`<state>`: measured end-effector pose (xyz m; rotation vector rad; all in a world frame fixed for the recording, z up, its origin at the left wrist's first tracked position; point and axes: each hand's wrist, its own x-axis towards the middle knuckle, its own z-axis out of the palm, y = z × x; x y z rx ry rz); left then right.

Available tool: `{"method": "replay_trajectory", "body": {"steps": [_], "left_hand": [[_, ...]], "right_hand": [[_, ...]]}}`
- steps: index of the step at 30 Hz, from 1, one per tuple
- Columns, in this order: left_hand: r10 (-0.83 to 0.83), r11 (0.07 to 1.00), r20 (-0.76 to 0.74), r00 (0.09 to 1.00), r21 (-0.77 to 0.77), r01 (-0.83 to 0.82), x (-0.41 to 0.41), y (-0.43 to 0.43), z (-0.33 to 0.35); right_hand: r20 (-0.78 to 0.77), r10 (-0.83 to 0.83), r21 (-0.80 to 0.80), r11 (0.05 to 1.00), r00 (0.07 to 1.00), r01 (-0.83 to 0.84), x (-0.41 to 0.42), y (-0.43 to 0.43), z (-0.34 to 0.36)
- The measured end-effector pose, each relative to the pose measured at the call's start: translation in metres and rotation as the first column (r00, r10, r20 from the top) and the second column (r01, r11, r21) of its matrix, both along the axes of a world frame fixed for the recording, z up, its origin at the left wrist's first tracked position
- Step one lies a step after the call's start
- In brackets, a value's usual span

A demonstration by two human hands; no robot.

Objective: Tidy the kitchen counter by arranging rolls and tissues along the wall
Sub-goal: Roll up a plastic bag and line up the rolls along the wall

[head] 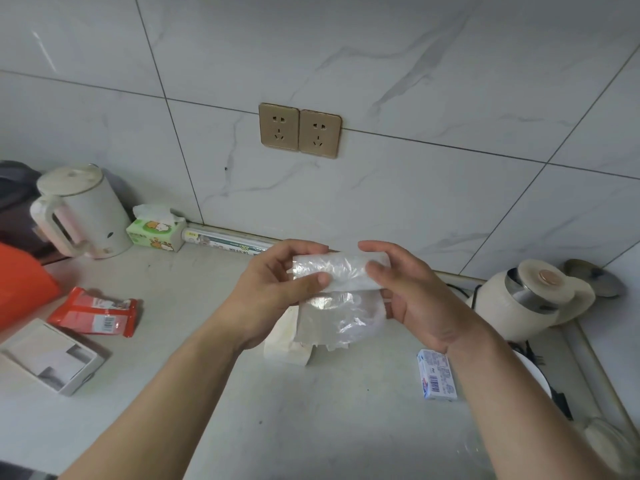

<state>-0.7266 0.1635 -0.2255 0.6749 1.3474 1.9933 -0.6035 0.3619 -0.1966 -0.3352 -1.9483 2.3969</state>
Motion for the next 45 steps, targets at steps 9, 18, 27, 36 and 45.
{"method": "replay_trajectory", "body": {"steps": [9,18,27,36,45], "left_hand": [[-0.046,0.999,0.047,0.998,-0.020,0.047,0.001,-0.005,0.002],[-0.031,0.999,-0.034,0.999,0.026,0.032,0.003,-0.009,-0.001],[-0.038,0.994,-0.012,0.999,-0.099,0.037,0.007,-0.011,-0.020],[-0.037,0.997,0.287,0.957,-0.055,0.055,0.022,0.005,-0.064],[0.009,0.905,-0.100,0.995,-0.422,-0.051,0.026,0.030,-0.103]], "right_hand": [[-0.141,-0.047,-0.059,0.997,0.989,0.039,0.002,-0.003,-0.003],[0.018,-0.002,-0.054,0.999,1.000,0.003,0.005,-0.008,0.000],[-0.030,-0.120,-0.007,0.993,0.992,0.120,0.012,-0.011,-0.022],[0.033,-0.273,-0.194,0.942,0.961,0.275,0.017,-0.020,-0.062],[0.170,-0.514,0.100,0.858,0.841,0.504,0.018,-0.016,-0.107]]}}
